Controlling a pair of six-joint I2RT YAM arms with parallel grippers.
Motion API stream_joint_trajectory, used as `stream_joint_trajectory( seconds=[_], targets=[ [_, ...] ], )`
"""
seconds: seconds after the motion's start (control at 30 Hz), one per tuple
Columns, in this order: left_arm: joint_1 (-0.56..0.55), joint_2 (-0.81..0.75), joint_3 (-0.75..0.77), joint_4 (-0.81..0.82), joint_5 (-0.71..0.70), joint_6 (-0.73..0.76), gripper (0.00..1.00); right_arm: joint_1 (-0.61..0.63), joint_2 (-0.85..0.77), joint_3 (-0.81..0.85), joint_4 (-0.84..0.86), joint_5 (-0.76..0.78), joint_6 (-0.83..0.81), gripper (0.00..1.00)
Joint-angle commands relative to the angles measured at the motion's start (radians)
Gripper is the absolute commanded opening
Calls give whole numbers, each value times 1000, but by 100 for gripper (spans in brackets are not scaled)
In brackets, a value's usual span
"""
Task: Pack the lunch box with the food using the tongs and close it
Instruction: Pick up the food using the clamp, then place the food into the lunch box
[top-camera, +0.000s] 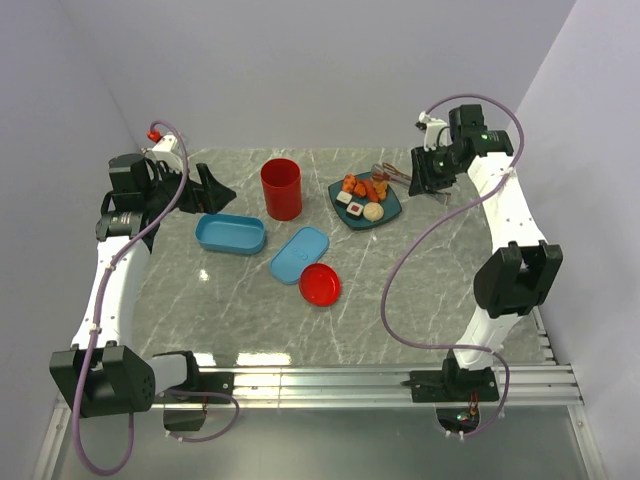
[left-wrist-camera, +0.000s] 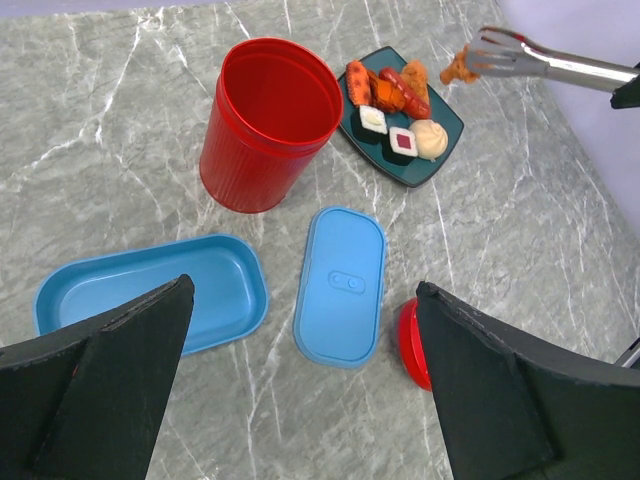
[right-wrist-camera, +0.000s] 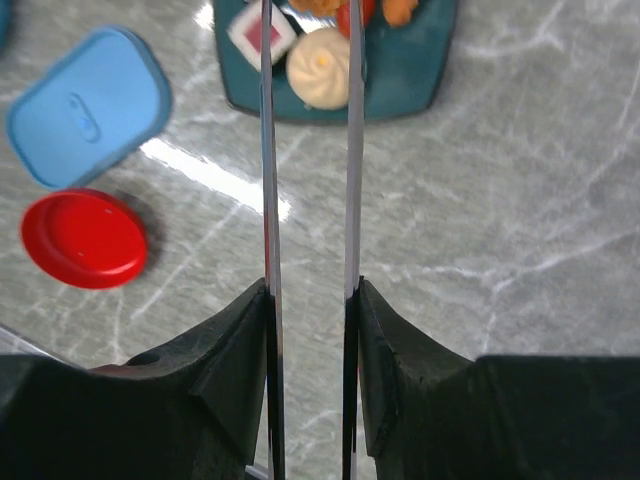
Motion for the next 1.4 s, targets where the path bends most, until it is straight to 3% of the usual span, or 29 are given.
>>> stream_joint_trajectory(
  seconds=[0.0, 0.53, 0.87, 1.17, 1.37],
  targets=[
    [3, -6, 20, 47, 13, -14, 100, 3, -73, 58, 72, -88, 33, 22],
    [2, -14, 17, 48, 46, -2, 99, 135, -35, 191, 212, -289, 113, 22],
    [3, -26, 25, 33, 39, 13, 99, 270, 91, 332, 223, -287, 153, 23],
    [2, -26, 29, 37, 20, 10, 99, 349, 161, 323, 252, -250, 162, 23],
    [3, -21, 40, 27, 14, 10, 99, 372, 214, 340, 259, -224, 170, 28]
  ],
)
